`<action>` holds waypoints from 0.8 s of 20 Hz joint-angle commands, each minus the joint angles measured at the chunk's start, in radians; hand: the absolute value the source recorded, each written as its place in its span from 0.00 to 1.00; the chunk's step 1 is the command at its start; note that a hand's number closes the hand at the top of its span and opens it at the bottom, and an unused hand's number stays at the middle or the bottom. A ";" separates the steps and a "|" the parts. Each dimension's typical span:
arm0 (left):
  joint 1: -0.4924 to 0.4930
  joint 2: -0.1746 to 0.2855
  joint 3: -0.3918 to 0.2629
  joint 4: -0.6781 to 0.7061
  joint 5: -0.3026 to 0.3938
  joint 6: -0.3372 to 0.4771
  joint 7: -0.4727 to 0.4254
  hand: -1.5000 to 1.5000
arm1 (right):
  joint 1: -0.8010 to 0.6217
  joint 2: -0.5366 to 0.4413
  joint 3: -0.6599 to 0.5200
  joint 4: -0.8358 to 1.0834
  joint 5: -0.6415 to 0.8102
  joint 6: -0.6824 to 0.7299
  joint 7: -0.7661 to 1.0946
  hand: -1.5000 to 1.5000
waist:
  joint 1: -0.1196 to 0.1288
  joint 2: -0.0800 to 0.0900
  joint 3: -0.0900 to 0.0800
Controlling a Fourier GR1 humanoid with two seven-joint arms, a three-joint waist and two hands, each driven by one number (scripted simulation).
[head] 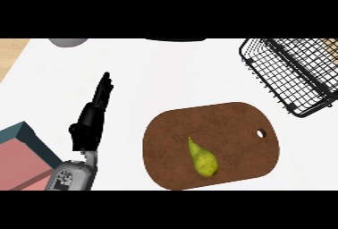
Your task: Pick the croissant from the cutting board and place it in the tiered basket
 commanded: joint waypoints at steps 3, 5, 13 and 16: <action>-0.008 -0.018 0.009 0.042 0.002 0.010 -0.008 0.50 | 0.039 -0.042 -0.005 0.000 -0.001 0.018 0.167 1.00 | -0.023 -0.008 0.000; 0.023 -0.014 -0.018 -0.008 -0.012 0.005 -0.001 0.50 | 0.063 -0.045 -0.032 0.000 -0.027 -0.035 0.178 1.00 | 0.000 -0.003 0.001; 0.008 0.002 0.015 0.014 0.008 -0.008 -0.018 0.50 | 0.128 -0.072 -0.116 -0.022 -0.109 -0.401 0.156 0.00 | -0.016 -0.005 0.002; 0.042 0.005 0.023 0.029 0.009 -0.005 -0.041 0.50 | 0.126 -0.068 -0.108 -0.043 -0.098 -0.507 0.147 0.00 | -0.028 -0.015 0.000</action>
